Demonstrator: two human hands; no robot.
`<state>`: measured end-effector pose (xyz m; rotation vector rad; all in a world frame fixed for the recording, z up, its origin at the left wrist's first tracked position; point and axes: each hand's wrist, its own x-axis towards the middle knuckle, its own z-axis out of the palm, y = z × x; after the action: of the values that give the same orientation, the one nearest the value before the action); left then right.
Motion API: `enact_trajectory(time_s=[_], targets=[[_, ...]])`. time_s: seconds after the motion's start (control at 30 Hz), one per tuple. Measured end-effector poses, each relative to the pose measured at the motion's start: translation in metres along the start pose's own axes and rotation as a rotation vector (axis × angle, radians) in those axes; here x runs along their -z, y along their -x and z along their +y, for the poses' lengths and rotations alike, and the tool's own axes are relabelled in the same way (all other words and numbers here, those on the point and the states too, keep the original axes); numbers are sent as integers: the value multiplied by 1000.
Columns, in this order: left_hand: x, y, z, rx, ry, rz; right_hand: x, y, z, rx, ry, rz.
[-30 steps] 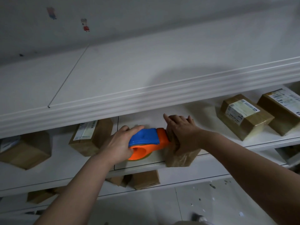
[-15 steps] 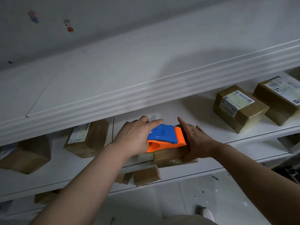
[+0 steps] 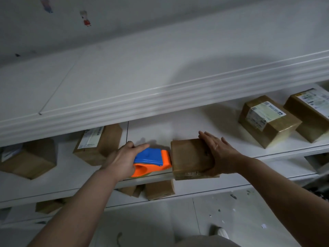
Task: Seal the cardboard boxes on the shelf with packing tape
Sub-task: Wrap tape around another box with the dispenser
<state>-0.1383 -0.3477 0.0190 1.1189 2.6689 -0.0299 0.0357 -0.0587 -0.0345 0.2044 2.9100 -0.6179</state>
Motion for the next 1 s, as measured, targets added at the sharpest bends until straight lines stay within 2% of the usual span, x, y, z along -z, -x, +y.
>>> enact_trajectory(time_s=[0.07,0.17,0.4,0.5,0.6,0.77,0.93,1.0], targets=[[-4,-5,3,11,-1,-5,-2,0,-12,54,195,-13],[-5,-8,3,-3,-23,-4,-10,-2,-26,113,331,-1],[-1,-7,9,-2,-56,15,-14,0,-33,106,397,8],[0,-6,10,-5,-63,23,-23,-7,-52,178,429,107],[0,-6,11,-2,-60,21,-41,-12,-74,217,440,81],[2,-5,12,-9,-67,14,-41,-7,-75,186,423,95],[2,-1,10,-6,-38,26,-15,-24,-91,40,436,14],[2,3,8,-8,27,18,-5,-36,-91,-31,359,-69]])
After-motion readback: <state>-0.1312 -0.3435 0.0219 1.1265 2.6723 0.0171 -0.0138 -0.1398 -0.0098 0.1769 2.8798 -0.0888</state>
